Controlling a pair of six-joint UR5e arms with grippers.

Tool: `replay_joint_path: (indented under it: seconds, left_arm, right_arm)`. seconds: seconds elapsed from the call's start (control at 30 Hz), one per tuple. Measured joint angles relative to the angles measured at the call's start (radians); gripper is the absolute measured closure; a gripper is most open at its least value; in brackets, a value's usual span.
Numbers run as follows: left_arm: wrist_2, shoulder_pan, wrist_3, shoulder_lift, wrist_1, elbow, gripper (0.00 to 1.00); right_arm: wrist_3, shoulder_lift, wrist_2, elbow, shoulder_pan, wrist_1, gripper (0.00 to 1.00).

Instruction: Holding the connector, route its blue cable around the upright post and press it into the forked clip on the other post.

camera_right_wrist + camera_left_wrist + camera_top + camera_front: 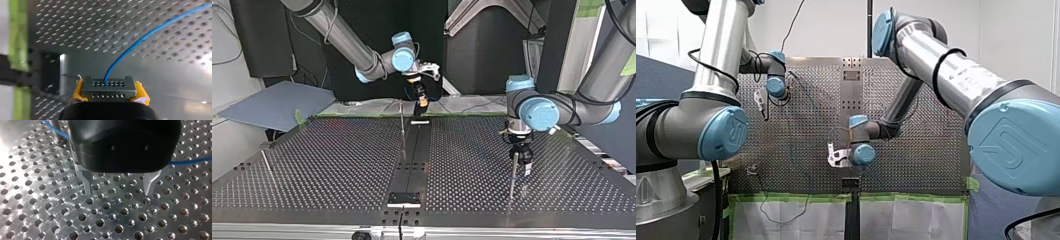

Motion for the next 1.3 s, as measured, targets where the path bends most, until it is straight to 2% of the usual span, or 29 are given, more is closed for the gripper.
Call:
replay_joint_path:
  seconds: [0.2,0.5,0.7,1.3]
  left_arm:
    - [0.0,0.0,-0.003,0.0,0.002,0.0,0.02]
    - [0.0,0.0,-0.007,-0.001,0.004,0.0,0.02]
    - [0.003,0.0,-0.01,0.0,0.004,0.0,0.02]
    - [0.0,0.0,-0.01,0.0,0.004,-0.001,0.02]
  right_arm:
    - [-0.001,0.052,0.028,0.023,-0.006,-0.043,1.0]
    - [-0.002,0.13,0.056,0.027,-0.024,-0.095,1.0]
    - [0.001,0.181,0.064,0.027,-0.049,-0.132,1.0]
    - [0.0,0.31,0.065,0.027,-0.141,-0.227,1.0]
